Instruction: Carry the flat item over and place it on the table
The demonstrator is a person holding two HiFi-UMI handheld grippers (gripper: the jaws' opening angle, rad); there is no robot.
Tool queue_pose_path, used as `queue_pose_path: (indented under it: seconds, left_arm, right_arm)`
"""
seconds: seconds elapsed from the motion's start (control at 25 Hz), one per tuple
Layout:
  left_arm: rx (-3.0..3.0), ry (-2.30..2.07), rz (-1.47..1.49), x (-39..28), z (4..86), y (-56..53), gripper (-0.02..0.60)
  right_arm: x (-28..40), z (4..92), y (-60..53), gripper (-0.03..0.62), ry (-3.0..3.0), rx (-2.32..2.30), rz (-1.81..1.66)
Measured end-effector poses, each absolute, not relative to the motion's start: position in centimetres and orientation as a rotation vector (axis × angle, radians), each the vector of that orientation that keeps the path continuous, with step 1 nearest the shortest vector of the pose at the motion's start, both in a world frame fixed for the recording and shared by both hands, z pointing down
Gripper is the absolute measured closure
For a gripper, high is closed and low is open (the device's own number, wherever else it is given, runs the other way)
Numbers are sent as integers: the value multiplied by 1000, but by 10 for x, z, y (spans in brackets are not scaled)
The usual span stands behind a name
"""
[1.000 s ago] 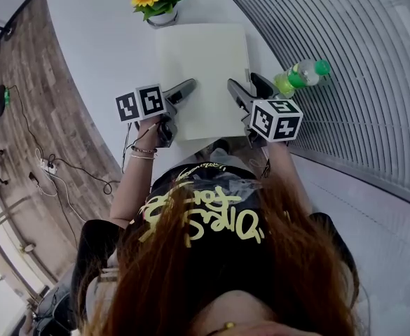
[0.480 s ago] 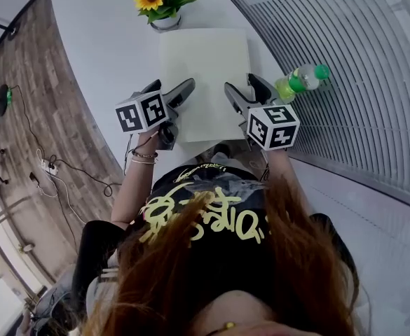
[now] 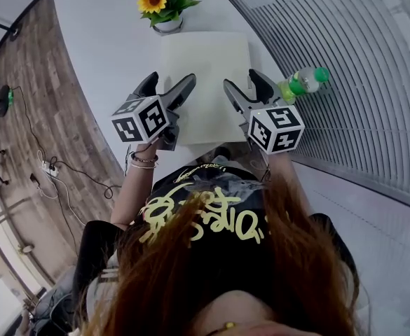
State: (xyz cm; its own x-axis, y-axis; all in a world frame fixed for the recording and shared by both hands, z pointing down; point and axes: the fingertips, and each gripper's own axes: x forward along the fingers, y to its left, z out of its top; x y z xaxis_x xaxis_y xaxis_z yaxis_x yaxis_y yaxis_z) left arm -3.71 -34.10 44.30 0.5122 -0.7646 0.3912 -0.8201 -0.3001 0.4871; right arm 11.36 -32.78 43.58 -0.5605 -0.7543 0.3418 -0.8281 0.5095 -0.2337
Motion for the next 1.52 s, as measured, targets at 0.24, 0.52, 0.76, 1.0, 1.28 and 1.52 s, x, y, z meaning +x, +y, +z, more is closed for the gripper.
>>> queue_pose_path:
  seconds: [0.24, 0.52, 0.76, 1.0, 1.28, 1.52]
  left_arm:
    - [2146, -1292, 72, -36, 425, -343, 100]
    - [2189, -1306, 50, -38, 407, -343, 100]
    - [2241, -1330, 51, -40, 391, -344, 100]
    - [2304, -1346, 44, -38, 374, -343, 101]
    - [2357, -1322, -30, -34, 345, -339, 110]
    - [2402, -1326, -33, -31, 333, -337, 167]
  right_arm:
    - [111, 411, -331, 307, -2616, 1365, 509]
    - [109, 382, -331, 308, -2703, 1364, 481]
    - [106, 357, -330, 307, -2769, 1375, 440]
    - [105, 335, -327, 308, -2854, 1358, 367]
    - [109, 313, -324, 308, -2900, 1371, 303]
    - [108, 304, -320, 308, -2935, 1363, 306]
